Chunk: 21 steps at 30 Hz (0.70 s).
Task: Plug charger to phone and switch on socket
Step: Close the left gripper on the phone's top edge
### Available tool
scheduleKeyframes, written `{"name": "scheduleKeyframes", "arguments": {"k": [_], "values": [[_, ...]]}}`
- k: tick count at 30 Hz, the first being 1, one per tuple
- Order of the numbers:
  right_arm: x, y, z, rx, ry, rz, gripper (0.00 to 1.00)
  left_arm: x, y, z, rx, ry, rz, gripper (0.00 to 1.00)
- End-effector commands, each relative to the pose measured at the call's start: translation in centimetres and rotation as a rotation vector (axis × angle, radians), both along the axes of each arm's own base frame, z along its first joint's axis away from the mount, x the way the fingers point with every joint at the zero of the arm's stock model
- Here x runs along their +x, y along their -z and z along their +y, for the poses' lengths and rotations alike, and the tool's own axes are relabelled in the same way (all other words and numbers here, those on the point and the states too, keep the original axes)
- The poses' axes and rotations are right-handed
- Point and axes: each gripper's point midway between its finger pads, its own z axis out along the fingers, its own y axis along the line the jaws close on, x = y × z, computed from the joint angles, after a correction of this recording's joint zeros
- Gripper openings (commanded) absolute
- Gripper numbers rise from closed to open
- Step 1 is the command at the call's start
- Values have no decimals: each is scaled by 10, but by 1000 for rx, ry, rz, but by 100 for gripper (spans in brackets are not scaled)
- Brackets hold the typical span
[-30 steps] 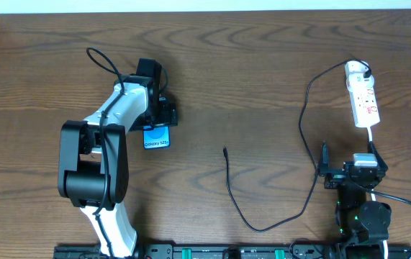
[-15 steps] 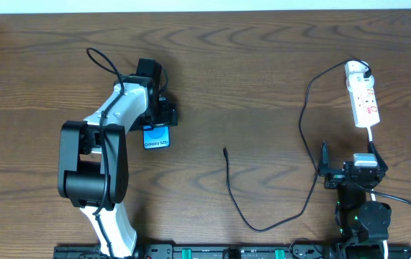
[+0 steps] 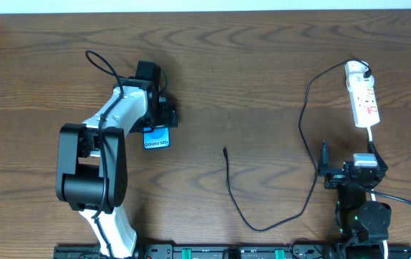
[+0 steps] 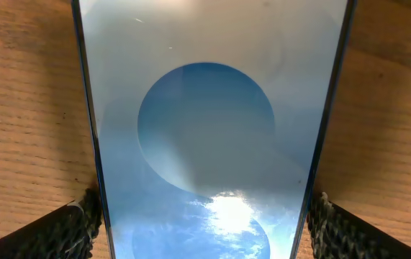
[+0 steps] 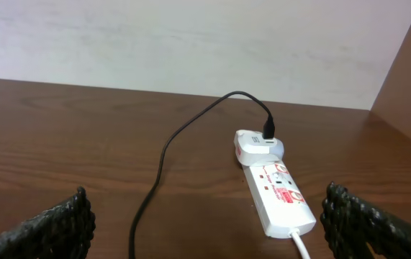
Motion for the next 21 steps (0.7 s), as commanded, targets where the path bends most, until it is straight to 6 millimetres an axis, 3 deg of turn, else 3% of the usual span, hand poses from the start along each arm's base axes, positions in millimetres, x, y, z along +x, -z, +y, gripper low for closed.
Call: {"name": "scheduleKeyframes", "arguments": {"k": [1, 17, 21], "values": [[0, 0, 0, -13, 3, 0, 99, -27, 26, 8, 38, -4, 103, 93], [0, 0, 0, -13, 3, 0, 99, -28, 25, 9, 43, 8, 108, 92], [0, 0, 0, -13, 3, 0, 99, -28, 25, 9, 44, 15, 109, 88]]}}
